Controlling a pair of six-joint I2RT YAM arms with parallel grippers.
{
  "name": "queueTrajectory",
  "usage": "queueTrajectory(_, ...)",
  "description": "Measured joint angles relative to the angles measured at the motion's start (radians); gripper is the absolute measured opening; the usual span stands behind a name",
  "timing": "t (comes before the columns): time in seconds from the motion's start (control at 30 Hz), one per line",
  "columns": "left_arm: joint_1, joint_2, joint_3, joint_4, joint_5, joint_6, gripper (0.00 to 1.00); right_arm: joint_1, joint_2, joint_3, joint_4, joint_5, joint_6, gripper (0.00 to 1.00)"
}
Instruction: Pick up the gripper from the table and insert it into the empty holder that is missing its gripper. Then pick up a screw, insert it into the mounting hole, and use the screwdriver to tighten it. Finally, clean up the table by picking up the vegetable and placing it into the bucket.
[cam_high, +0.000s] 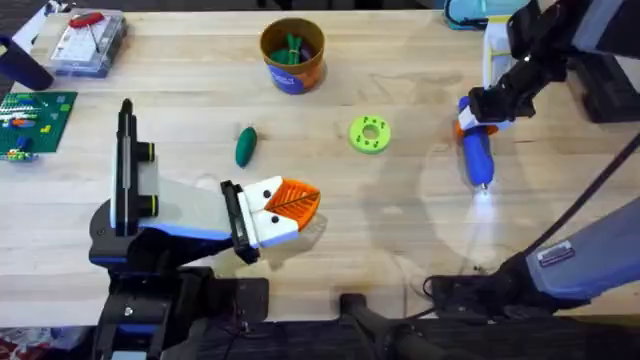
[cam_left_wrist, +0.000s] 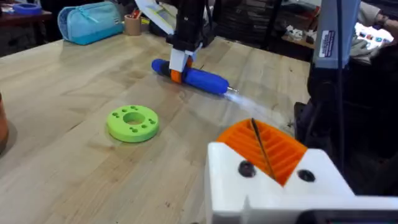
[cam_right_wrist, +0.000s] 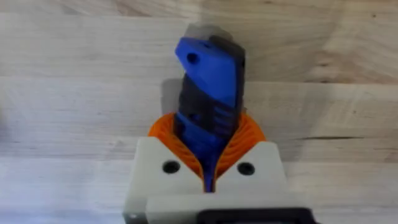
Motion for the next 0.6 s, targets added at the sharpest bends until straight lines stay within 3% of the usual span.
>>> queueTrajectory(0.43, 0.0, 0.0, 0.0, -0.006, 0.007, 0.0, 0.004, 0.002, -0.016, 0.0, 0.002, -0.044, 0.0, 0.026)
queueTrajectory(0.6, 0.0, 0.0, 0.0, -0.006, 0.007, 0.0, 0.004, 0.015, -0.132, 0.0, 0.002, -0.06, 0.0, 0.026)
